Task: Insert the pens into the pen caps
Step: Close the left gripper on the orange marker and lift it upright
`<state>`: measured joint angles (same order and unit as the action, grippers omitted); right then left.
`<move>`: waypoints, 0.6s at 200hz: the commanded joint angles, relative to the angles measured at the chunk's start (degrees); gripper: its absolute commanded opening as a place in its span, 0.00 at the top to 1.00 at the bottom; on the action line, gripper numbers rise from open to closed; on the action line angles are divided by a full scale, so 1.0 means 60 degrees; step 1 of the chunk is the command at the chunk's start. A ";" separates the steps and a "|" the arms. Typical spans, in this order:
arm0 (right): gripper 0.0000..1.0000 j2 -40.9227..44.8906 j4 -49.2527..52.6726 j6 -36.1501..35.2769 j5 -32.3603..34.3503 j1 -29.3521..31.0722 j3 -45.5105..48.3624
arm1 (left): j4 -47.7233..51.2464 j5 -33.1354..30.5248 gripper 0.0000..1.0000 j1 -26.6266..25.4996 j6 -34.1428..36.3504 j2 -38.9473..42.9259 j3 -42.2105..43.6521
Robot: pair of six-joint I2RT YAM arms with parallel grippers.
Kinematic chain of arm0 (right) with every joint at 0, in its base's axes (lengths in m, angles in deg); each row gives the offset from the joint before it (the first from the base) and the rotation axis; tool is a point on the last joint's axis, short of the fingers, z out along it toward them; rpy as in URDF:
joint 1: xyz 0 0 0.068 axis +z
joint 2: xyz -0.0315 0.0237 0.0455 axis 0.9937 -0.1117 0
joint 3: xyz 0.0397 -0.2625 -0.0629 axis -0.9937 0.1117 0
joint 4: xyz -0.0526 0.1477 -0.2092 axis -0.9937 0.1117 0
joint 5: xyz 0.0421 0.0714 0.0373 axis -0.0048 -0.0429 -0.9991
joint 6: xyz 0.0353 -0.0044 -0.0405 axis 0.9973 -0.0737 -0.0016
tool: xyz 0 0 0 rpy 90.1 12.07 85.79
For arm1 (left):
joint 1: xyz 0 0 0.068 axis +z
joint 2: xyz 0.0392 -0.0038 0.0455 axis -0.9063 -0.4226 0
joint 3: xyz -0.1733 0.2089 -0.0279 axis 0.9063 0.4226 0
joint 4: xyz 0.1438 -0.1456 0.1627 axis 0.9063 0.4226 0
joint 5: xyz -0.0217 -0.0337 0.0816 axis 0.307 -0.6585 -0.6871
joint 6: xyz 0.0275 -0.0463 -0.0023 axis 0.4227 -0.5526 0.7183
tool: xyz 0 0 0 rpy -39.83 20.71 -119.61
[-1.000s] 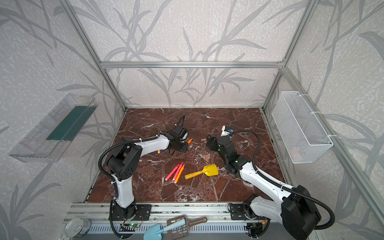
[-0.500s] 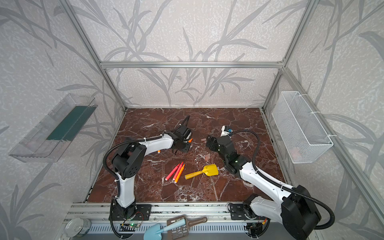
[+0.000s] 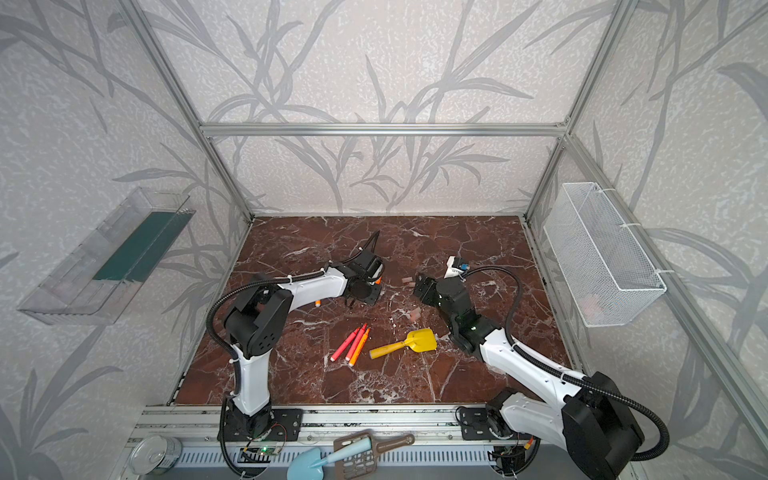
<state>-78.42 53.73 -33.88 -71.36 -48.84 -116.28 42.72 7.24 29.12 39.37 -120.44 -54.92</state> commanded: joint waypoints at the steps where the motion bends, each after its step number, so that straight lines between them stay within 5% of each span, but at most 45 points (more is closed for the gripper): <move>1: 0.17 -0.0304 -0.1046 0.0728 -0.0170 -0.0038 0.0232 | -0.0083 0.0348 0.86 -0.0172 0.0122 0.0835 0.0372; 64: 0.25 -0.2499 -0.2349 0.1174 -0.1941 -0.0057 -0.0505 | -0.0852 -0.0029 0.90 -0.1359 0.0169 0.2523 0.1316; 120: 0.29 -0.3079 -0.3023 0.1545 -0.2504 -0.0053 -0.0529 | -0.1505 0.0284 0.91 -0.2021 0.0175 0.3107 0.1708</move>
<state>-95.99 40.03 -26.27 -84.13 -48.87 -118.47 35.82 8.20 18.06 39.50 -103.64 -45.44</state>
